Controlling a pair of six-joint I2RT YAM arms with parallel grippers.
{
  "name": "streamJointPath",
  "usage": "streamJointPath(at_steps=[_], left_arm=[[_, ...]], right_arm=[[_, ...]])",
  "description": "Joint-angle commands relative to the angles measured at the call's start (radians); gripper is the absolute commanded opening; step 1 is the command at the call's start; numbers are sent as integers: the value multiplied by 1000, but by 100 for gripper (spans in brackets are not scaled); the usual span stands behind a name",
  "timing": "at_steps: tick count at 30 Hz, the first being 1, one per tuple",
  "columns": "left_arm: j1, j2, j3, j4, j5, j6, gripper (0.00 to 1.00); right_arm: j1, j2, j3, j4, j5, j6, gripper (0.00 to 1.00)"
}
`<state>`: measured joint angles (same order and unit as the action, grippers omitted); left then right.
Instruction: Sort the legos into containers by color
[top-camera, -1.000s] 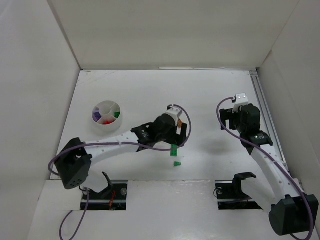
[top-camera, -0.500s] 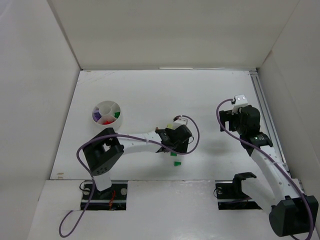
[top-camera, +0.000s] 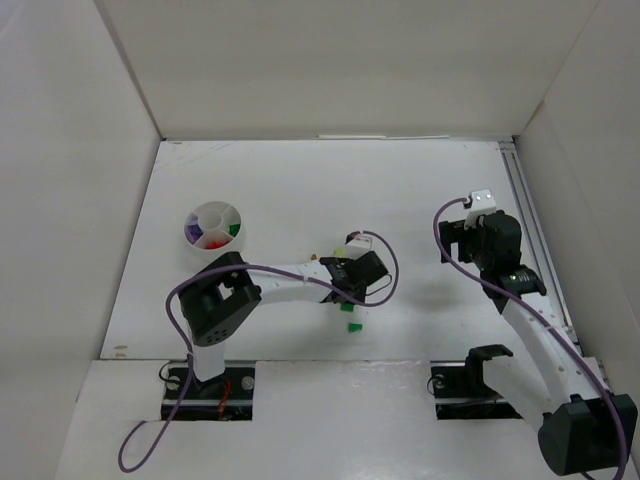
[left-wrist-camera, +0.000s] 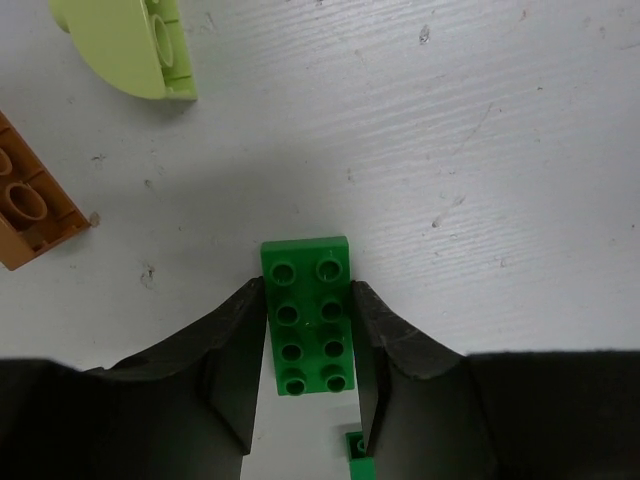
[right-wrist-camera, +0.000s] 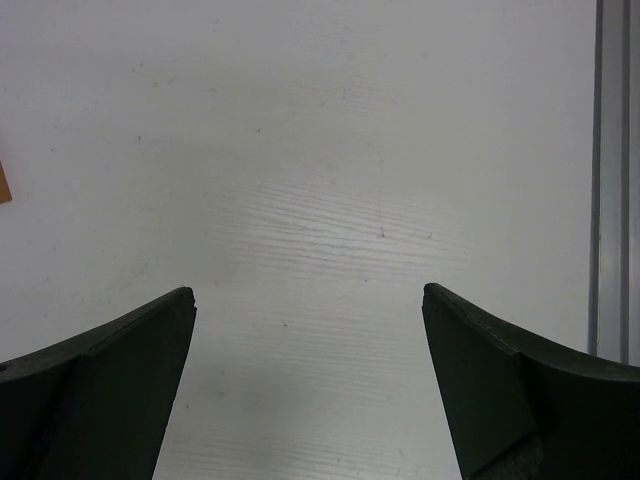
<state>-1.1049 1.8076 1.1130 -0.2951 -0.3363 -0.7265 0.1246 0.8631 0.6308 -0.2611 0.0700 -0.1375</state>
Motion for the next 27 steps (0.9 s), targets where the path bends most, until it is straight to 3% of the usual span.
streamJointPath(at_steps=[1,7,10,19,27], left_arm=[[-6,21,41,-55,-33,-17,18],[-6,-33,93,-67,-144,-17,18],[36,-72,149,-114,-274,-62,18],[356,-249,117,-121,-492,-122,18],[622,-320,61,-3,-520,-50,21]], right_arm=[[-6,-24,1,39,0,4,100],[-6,-24,-8,48,-9,-5,100],[-6,-24,-8,48,-30,-14,100],[-6,-15,1,59,-39,-34,100],[-16,17,21,59,-21,-43,100]])
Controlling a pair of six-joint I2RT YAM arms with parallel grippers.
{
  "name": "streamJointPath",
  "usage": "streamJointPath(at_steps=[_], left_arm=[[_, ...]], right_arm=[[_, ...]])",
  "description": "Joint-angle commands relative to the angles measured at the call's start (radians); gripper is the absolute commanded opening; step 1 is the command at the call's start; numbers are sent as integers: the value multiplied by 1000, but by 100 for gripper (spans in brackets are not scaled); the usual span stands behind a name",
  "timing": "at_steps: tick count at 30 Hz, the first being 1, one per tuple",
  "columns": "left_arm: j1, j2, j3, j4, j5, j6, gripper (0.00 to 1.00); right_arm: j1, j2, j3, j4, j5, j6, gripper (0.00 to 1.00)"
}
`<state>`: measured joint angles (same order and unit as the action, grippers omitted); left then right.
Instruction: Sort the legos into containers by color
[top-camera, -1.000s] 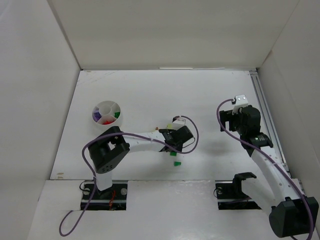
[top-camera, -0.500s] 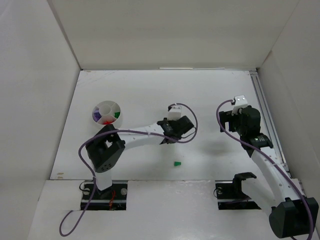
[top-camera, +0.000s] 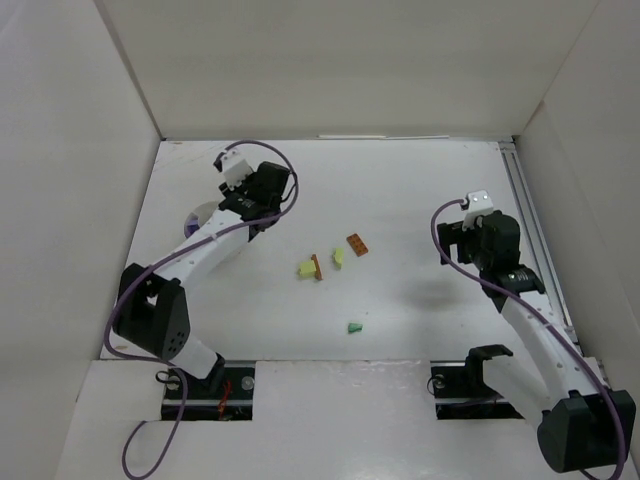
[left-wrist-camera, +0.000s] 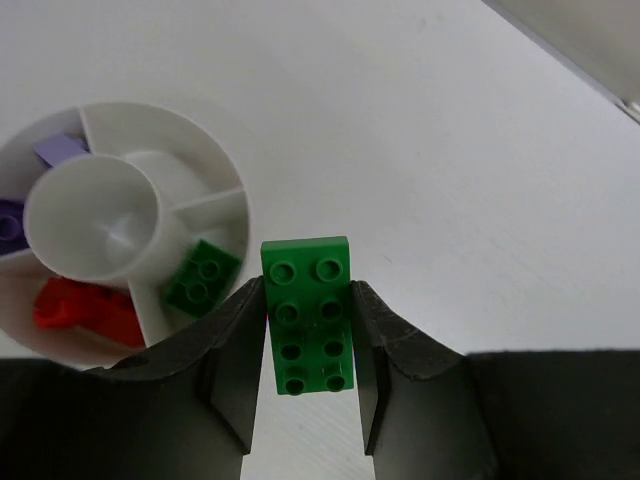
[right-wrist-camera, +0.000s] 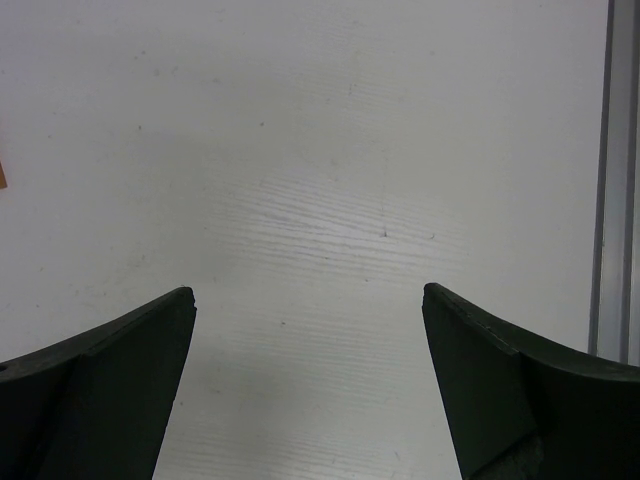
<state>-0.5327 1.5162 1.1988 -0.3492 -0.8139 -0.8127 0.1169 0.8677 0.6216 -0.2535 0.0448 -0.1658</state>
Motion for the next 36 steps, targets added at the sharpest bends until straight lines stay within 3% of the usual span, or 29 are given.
streamJointPath(at_steps=[1,11,28,36], left_arm=[[83,-28,-37,61,-53,37,21],[134,-1,-67,124,-119,141,21],[134,102,-68,84,-215,127,21],[125,113,-48,38,-235,98,29]], right_arm=[[-8,22,30,51,4,-15,100],[-8,63,43,42,13,-15,100],[-8,73,43,42,23,-24,100],[-8,64,43,42,23,-24,100]])
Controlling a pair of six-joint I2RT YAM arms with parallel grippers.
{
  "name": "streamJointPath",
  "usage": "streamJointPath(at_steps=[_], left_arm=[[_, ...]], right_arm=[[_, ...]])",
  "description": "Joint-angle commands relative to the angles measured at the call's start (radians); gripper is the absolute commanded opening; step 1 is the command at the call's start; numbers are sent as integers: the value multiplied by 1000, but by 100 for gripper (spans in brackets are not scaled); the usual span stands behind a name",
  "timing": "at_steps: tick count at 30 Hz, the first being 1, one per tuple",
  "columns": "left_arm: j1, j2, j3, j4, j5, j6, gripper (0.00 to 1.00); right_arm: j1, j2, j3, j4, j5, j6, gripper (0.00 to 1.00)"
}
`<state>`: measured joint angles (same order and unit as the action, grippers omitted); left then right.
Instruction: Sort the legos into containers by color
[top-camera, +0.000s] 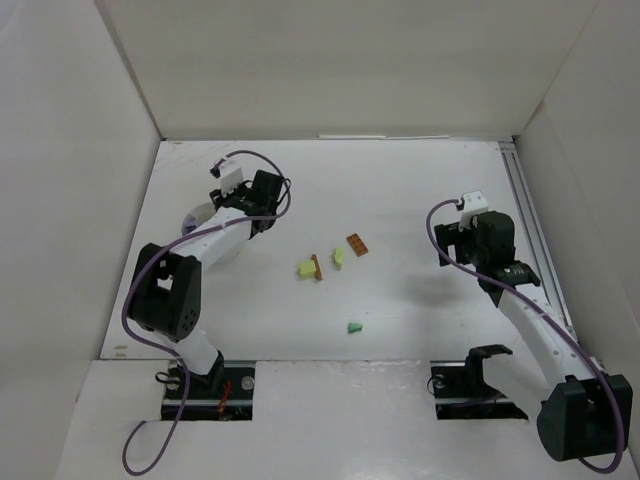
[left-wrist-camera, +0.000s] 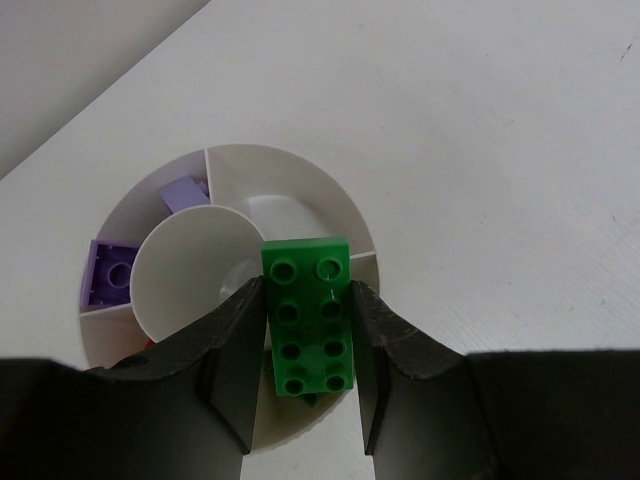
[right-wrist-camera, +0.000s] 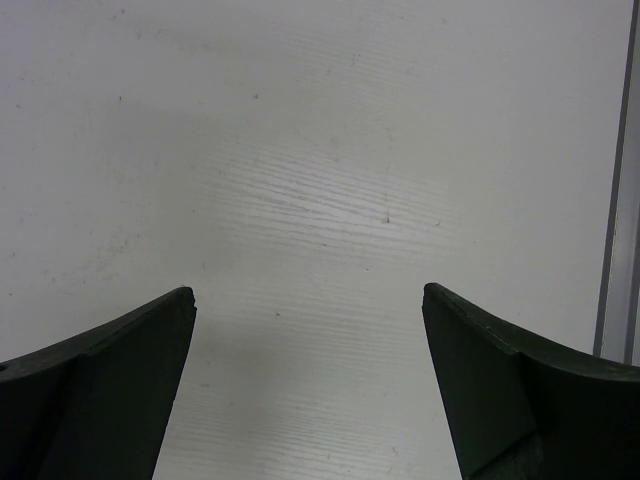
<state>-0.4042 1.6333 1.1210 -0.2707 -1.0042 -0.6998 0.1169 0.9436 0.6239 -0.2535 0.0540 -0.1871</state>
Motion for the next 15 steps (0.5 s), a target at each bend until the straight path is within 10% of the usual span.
streamJointPath(at_steps=[1,15], left_arm=[[-4,-4,39,-50,-45,-15,31],[-22,-24,66,-102,-17,-46,42]], right_arm=[[-8,-12,40,42,14,-3,100],[-8,-12,40,42,14,-3,100]])
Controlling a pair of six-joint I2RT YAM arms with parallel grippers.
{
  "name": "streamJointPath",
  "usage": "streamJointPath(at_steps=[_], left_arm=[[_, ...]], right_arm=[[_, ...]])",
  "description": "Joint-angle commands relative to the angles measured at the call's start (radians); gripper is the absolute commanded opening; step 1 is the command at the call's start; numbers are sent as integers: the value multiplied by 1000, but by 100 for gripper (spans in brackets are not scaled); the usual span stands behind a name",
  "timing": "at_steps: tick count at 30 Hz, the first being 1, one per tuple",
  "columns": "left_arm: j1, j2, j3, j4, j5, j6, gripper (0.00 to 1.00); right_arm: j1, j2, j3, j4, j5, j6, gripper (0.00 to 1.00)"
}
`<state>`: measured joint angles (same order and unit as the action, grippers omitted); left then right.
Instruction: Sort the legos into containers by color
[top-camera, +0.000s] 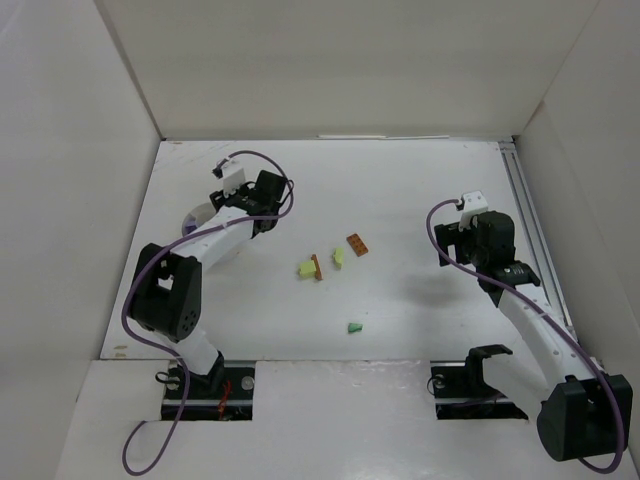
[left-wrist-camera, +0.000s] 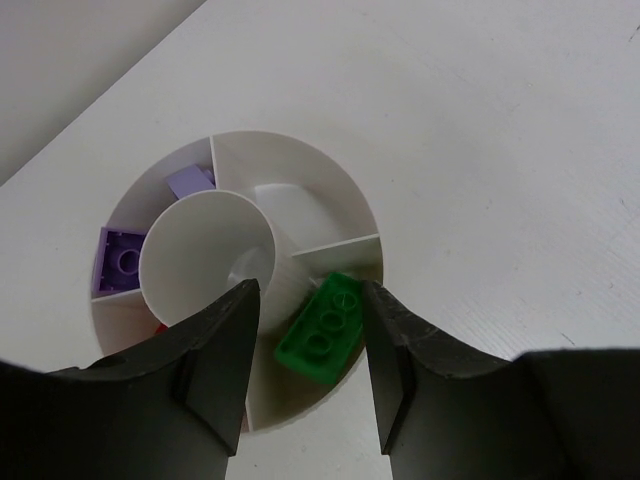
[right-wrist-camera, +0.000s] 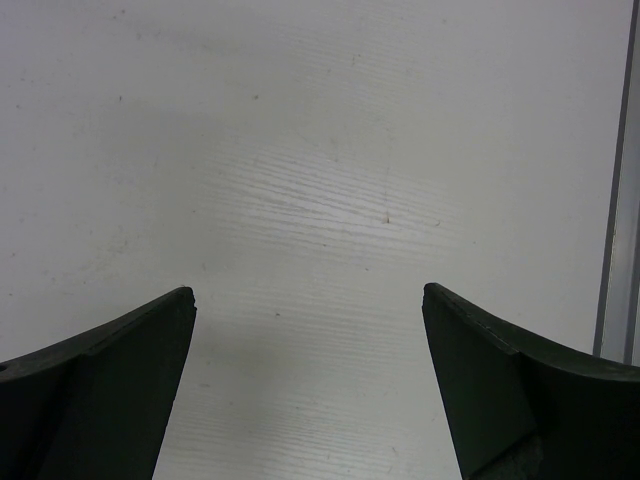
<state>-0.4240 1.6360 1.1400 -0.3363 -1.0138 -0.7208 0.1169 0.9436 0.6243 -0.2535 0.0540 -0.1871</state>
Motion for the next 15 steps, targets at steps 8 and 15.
streamJointPath(at_steps=[8,15], left_arm=[[-32,-126,-6,111,266,148,64],[-114,-386,-296,483,1145,441,100]], right_arm=[[-8,-12,31,53,4,-3,100],[-8,-31,31,10,147,73,100]])
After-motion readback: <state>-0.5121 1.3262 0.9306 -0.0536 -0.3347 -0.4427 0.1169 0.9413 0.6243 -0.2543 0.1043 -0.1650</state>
